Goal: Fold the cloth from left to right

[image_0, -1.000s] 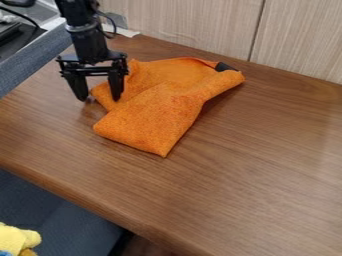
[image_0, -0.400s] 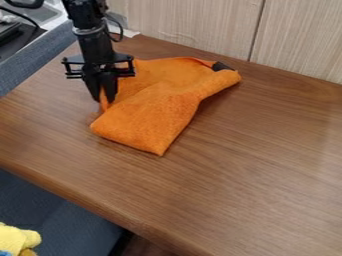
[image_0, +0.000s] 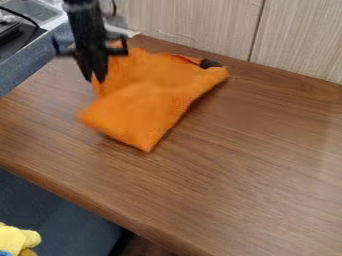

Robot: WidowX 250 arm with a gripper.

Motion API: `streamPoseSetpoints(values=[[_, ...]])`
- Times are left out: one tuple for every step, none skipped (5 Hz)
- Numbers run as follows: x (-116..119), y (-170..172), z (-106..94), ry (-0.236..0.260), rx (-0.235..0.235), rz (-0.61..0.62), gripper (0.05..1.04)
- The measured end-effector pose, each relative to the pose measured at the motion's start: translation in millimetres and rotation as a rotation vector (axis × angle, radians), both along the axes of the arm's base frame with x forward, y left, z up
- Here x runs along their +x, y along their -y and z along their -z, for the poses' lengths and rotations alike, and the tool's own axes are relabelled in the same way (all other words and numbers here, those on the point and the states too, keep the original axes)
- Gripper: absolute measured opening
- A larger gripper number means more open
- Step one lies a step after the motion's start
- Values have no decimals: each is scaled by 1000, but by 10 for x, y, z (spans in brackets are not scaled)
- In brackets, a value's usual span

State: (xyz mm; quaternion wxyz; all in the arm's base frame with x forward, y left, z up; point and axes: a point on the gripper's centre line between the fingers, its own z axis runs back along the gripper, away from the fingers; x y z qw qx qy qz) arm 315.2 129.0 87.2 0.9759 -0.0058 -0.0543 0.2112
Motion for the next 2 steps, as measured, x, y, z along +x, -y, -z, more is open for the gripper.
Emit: streamPoseSetpoints(values=[[50, 256, -201, 59, 17, 75, 101], [126, 696, -338, 101, 30, 224, 101]])
